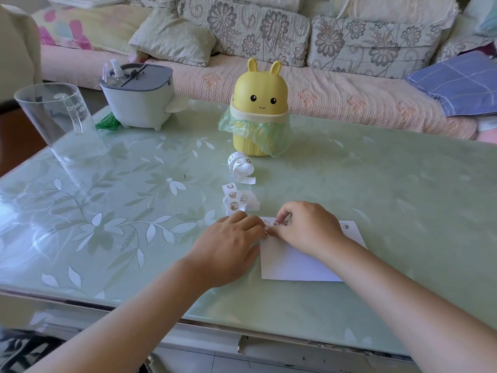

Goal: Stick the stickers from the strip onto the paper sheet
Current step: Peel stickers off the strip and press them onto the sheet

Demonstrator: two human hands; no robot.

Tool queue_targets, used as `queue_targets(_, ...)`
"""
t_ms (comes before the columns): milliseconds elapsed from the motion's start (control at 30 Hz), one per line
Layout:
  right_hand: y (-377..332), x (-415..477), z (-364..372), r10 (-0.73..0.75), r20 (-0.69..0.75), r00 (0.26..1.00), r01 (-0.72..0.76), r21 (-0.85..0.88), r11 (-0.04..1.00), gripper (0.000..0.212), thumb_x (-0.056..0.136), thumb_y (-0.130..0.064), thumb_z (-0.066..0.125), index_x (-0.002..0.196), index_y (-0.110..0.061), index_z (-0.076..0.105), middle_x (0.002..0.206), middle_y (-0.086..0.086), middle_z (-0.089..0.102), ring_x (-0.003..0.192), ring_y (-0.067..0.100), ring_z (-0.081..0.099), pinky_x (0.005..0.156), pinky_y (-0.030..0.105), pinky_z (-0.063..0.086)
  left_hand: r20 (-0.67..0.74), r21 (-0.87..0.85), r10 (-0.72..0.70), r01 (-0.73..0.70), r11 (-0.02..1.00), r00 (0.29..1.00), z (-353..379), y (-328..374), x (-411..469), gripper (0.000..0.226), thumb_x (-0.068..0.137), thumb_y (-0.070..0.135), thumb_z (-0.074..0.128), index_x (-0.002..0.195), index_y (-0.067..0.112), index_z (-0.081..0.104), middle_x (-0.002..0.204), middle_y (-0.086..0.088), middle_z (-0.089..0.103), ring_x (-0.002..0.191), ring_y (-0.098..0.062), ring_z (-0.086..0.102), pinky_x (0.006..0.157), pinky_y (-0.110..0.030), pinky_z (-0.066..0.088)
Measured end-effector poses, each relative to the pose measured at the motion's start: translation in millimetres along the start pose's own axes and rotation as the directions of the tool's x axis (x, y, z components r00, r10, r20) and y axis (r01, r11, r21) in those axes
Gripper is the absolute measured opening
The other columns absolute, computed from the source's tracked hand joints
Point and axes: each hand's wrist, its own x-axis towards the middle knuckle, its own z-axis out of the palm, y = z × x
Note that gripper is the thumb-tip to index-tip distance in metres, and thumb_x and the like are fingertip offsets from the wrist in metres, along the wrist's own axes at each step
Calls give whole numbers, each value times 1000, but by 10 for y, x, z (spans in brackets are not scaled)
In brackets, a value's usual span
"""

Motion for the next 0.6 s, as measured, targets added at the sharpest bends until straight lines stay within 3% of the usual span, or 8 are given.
queue_targets(100, 101, -79, 75, -172, -44, 984, 169, -62, 984, 21, 88, -47, 65, 105, -36, 67, 98, -13, 60, 96, 14, 60, 72, 28, 43, 13, 25, -7, 6, 1000, 1000, 14, 5, 6, 37, 89, 33, 39, 117, 24, 62, 112, 10, 60, 99, -19, 53, 83, -34, 49)
queue_targets(233, 234, -194, 178, -414, -9, 910, 402, -226, 887, 37, 93, -47, 46, 120, -32, 67, 112, -9, 56, 106, 21, 53, 87, 36, 44, -4, 59, -7, 8, 998, 1000, 50, 7, -8, 40, 90, 32, 42, 125, 24, 61, 118, 9, 59, 103, -18, 54, 85, -32, 48)
queue_targets(300, 276, -268, 216, -449, 4, 893, 434, -265, 861, 51, 91, -51, 35, 124, -28, 66, 122, -6, 58, 109, 23, 52, 90, 38, 46, -25, 72, -8, 10, 997, 1000, 54, 15, -14, 41, 90, 32, 42, 124, 24, 64, 118, 9, 60, 103, -18, 55, 82, -31, 49)
queue_targets(400, 332, -358, 240, -466, 21, 884, 453, -277, 847, 53, 91, -51, 38, 125, -23, 67, 133, 1, 60, 113, 27, 55, 91, 42, 51, -40, 81, -17, 20, 997, 999, 37, 39, -14, 43, 88, 35, 42, 121, 25, 68, 115, 10, 62, 103, -17, 58, 78, -30, 51)
queue_targets(600, 431, -445, 172, -467, 81, 880, 473, -221, 853, 54, 92, -55, 34, 133, -33, 62, 150, -4, 49, 129, 22, 46, 104, 42, 42, 5, 36, -27, 27, 999, 1000, -1, 26, 12, 43, 90, 49, 40, 118, 36, 69, 118, 13, 63, 106, -14, 57, 69, -31, 53)
